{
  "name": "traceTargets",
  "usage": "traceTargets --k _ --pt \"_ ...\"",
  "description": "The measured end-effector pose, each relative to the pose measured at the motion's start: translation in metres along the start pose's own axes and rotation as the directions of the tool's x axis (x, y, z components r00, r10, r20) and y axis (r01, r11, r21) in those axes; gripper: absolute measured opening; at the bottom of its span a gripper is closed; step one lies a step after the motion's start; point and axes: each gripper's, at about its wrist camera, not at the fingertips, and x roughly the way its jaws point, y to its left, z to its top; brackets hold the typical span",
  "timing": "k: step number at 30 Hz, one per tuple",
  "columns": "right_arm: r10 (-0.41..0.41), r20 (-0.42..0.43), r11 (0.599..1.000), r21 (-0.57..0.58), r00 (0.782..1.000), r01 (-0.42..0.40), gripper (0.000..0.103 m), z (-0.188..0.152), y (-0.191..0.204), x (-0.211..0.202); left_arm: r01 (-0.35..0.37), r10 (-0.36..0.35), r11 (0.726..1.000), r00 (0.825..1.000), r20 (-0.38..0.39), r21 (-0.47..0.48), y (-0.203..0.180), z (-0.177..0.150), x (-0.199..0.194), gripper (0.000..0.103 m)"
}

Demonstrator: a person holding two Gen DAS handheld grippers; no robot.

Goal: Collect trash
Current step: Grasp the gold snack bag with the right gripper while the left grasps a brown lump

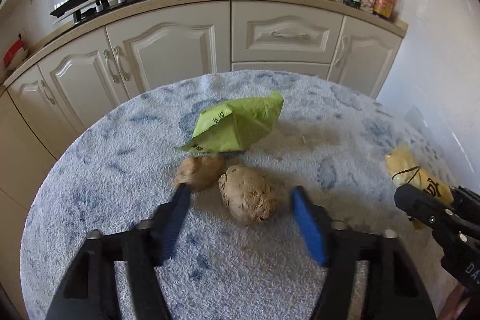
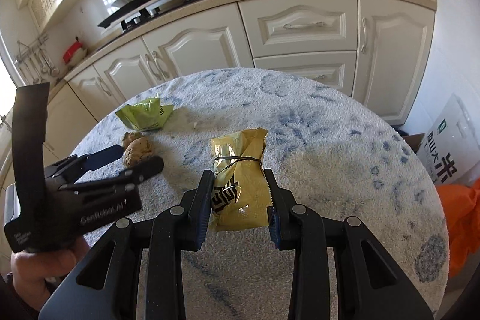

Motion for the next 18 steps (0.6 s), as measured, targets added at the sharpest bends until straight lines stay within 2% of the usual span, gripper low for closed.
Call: traceTargets --k 1,2,3,12,18 --pt "0.001 0.003 1.0 0.0 1.0 -0.001 0.032 0.0 0.0 -0.002 -0.002 0.002 1.0 1.0 0.005 -0.008 0.003 0.0 0.0 0.046" --pt "0.002 0.006 1.0 0.0 1.0 -0.002 0.032 -0.001 0.001 -0.004 0.026 -0.026 0.999 1.0 0.005 -0.02 0.006 -0.001 0.0 0.028" --pt "0.003 0.007 1.0 -0.001 1.0 -0.003 0.032 -0.001 0.0 -0.006 0.067 -0.067 0.997 0.998 -0.002 -0.035 0.01 -0.002 0.001 0.029" --pt "0.002 0.021 1.0 -0.002 1.0 -0.002 0.032 -0.011 0.004 -0.032 0.109 -0.109 0.993 0.994 0.007 -0.036 0.016 -0.03 -0.019 0.028" --pt "-0.004 0.058 1.0 -0.004 0.998 0.005 0.032 -0.021 0.011 -0.068 0.136 -0.133 0.99 0.988 0.073 -0.04 0.012 -0.057 -0.08 0.029"
